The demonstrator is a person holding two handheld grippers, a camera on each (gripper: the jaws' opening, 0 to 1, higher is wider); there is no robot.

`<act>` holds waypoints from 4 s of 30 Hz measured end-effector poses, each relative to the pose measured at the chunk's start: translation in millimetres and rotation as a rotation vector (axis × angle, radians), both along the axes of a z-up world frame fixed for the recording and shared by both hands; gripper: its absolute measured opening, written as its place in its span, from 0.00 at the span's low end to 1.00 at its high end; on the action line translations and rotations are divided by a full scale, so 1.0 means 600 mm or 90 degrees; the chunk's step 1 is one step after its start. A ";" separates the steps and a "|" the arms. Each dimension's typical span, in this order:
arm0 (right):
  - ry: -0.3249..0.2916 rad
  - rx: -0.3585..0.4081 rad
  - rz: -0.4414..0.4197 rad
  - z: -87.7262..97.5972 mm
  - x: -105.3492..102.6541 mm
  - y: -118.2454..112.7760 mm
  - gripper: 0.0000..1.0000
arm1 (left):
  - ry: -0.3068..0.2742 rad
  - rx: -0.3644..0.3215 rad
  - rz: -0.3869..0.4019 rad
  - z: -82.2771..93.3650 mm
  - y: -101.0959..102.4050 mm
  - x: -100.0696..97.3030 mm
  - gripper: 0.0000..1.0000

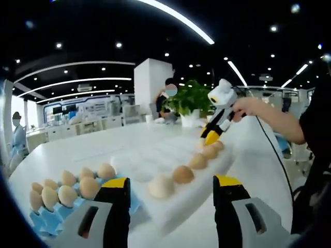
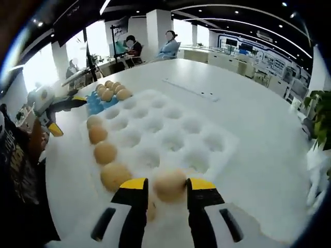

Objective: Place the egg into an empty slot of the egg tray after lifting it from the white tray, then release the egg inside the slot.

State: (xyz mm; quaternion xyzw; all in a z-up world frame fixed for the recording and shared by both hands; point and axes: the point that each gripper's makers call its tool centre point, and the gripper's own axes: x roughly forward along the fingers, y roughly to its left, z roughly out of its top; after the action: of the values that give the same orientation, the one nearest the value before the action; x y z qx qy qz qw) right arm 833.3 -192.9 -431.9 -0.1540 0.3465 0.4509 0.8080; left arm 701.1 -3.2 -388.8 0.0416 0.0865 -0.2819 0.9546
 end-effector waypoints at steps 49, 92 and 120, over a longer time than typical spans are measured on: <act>-0.060 -0.034 -0.015 0.030 -0.012 0.021 0.28 | 0.037 -0.007 -0.012 -0.022 -0.005 -0.001 0.64; -0.082 0.016 0.099 0.086 -0.048 0.184 0.28 | 0.051 -0.014 0.008 -0.031 0.038 -0.014 0.69; -0.094 0.047 0.176 0.107 -0.050 0.304 0.28 | 0.066 -0.016 0.022 -0.042 0.062 -0.027 0.69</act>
State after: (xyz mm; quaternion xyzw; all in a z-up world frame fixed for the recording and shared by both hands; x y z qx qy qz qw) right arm 803.0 -10.7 -367.9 -0.2035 0.2446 0.5578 0.7666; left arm 684.9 34.1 -414.0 0.0133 0.1327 -0.2679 0.9542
